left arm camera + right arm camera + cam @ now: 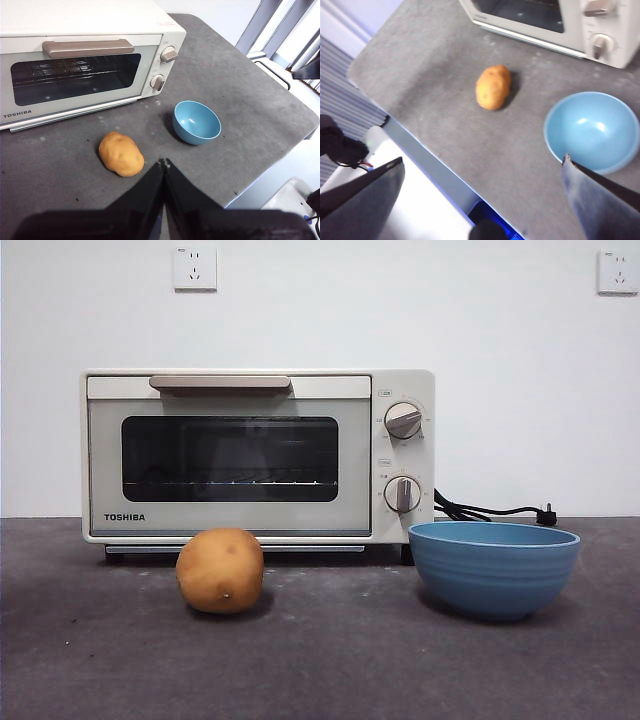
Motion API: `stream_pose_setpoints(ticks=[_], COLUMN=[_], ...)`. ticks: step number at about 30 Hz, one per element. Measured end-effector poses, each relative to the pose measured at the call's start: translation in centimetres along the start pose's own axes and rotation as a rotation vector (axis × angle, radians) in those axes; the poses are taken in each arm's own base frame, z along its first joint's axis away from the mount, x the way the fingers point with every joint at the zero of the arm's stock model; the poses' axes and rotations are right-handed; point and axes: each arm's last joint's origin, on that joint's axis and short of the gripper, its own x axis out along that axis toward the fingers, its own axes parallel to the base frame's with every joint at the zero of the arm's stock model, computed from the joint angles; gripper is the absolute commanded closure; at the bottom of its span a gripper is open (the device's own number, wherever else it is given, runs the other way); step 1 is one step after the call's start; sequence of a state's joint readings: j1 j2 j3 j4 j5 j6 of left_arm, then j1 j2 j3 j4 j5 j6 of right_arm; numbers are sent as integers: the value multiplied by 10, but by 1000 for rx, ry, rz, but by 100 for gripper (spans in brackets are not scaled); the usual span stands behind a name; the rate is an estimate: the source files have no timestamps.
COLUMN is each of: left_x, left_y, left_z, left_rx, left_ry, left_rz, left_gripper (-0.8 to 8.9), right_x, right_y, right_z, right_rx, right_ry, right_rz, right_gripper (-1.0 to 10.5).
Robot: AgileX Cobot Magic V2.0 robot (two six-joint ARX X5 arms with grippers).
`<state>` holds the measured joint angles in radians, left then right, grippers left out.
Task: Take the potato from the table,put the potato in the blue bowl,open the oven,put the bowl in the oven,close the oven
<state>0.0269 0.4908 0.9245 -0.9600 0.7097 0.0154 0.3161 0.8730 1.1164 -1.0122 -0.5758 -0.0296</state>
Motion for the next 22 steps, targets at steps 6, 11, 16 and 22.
stream_pose_setpoints(ticks=[6,11,16,22], left_x=[0,0,0,0], left_y=[0,0,0,0], left_z=[0,0,0,0], left_rx=[0,0,0,0], left_ry=[0,0,0,0], left_rz=[0,0,0,1], left_gripper=[821,821,821,821], right_x=[40,91,151,217], right_y=[6,19,28,27], right_z=[23,38,43,36], right_rx=[-53,-97,-112,-112], right_ry=[2,24,51,95], right_rz=[109,153,123,22], right_gripper=[350,350,350,350])
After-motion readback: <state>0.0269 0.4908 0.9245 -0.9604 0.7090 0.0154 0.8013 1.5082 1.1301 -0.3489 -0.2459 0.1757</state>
